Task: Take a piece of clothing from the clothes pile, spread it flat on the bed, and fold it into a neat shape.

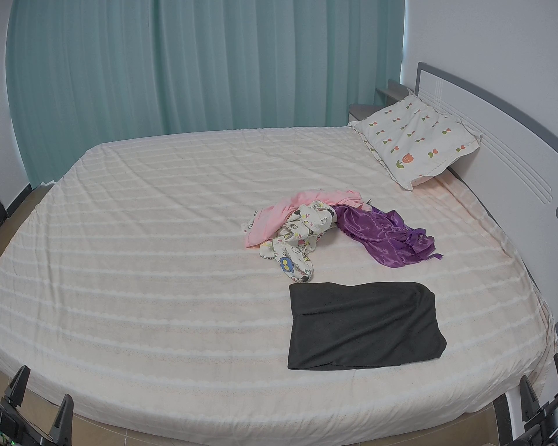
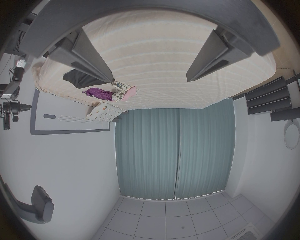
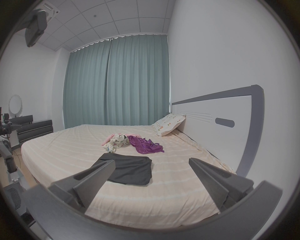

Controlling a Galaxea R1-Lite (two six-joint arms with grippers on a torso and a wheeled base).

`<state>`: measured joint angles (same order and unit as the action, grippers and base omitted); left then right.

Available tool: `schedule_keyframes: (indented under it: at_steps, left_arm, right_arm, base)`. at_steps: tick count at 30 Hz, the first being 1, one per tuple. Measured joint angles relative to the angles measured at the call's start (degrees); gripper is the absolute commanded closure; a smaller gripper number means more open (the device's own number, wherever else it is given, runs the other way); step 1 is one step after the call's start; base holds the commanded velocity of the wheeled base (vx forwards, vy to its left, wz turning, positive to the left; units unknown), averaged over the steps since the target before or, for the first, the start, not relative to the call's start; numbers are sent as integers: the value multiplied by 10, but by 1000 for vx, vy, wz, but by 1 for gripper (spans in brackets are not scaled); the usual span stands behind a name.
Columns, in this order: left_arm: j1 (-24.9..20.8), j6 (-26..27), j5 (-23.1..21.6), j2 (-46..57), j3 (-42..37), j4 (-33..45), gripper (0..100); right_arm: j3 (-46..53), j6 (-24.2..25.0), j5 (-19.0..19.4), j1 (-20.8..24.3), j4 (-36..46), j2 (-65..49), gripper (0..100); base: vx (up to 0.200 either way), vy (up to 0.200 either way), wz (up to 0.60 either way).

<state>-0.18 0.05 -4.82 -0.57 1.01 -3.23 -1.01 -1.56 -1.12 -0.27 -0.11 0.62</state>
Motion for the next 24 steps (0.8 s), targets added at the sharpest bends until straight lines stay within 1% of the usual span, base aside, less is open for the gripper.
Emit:
schedule_keyframes:
  at_steps: [3, 6, 10, 11, 13, 15, 17, 20, 22, 24]
  left_arm:
    - [0, 3, 11, 0, 0, 0, 0]
    - [0, -1, 46, 0, 0, -1, 0]
    - [0, -32, 87, 0, 0, -2, 0]
    - [0, -34, 96, 0, 0, -2, 0]
    - [0, -22, 99, 0, 0, -2, 0]
    - [0, 0, 85, 0, 0, -2, 0]
    - [0, 11, 48, 0, 0, -1, 0]
    - [0, 12, 0, 0, 0, 0, 0]
    - [0, 4, -10, 0, 0, 0, 0]
    - [0, -5, -1, -1, 0, 0, 0]
  right_arm:
    - [0, 10, 3, 0, 1, 0, 0]
    - [0, 8, 5, 0, 2, 0, 0]
    - [0, 11, 5, 0, 1, 0, 0]
    - [0, 14, 5, 0, 1, 0, 0]
    - [0, 18, 5, 0, 1, 0, 0]
    - [0, 20, 6, 0, 1, 1, 0]
    - [0, 22, 6, 0, 0, 1, 0]
    - [0, 22, 6, 0, 0, 1, 0]
    - [0, 23, 7, 0, 0, 1, 0]
    - [0, 22, 7, 0, 0, 1, 0]
  base:
    - [0, 0, 0]
    - [0, 0, 0]
    - [0, 0, 0]
    - [0, 0, 0]
    - [0, 0, 0]
    - [0, 0, 0]
    - [0, 0, 0]
    - [0, 0, 0]
    - [0, 0, 0]
    - [0, 0, 0]
